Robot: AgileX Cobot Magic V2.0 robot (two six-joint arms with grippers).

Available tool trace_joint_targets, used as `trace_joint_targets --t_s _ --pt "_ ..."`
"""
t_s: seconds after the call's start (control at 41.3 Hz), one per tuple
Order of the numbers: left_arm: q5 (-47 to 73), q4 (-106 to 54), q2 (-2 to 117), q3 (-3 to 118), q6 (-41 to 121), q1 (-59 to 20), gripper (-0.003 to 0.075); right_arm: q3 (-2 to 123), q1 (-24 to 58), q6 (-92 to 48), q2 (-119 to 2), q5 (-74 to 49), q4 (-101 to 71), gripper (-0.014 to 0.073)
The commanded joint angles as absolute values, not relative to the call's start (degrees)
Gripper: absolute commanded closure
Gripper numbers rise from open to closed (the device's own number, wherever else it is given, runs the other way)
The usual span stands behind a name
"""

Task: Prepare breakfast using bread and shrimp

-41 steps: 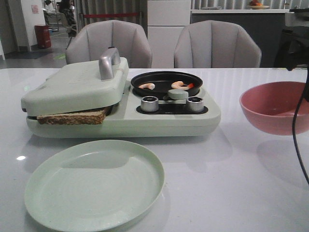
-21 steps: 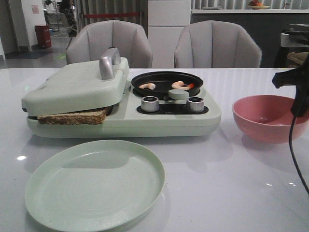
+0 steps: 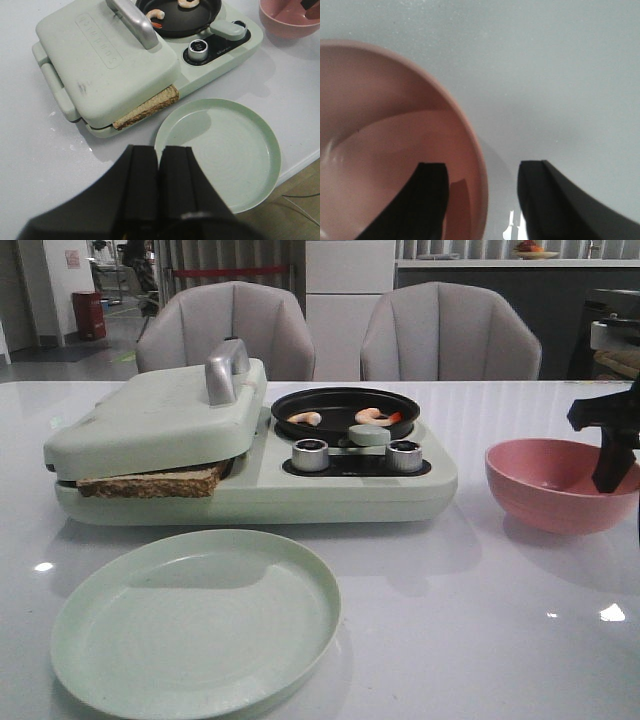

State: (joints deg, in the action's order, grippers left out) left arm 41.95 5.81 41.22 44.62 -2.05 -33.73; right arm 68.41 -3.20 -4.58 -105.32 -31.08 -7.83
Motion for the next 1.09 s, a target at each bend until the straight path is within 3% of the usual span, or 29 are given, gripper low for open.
trace_joint_targets --t_s 0.0,0.484,1.065 --pt "37.5 6.1 41.3 46.1 -2.6 -34.0 0.0619 69.9 -3.5 -5.2 -98.4 -30.1 -7.2 0.0101" --pt "37.5 6.6 41.3 46.1 -2.6 -34.0 0.0619 65.6 5.9 -5.6 -71.0 -44.5 -0.8 0.0101" --pt "37.5 6.6 41.3 46.1 -2.6 -34.0 0.0619 47.4 6.1 -2.4 -38.7 -50.4 -1.0 0.0101"
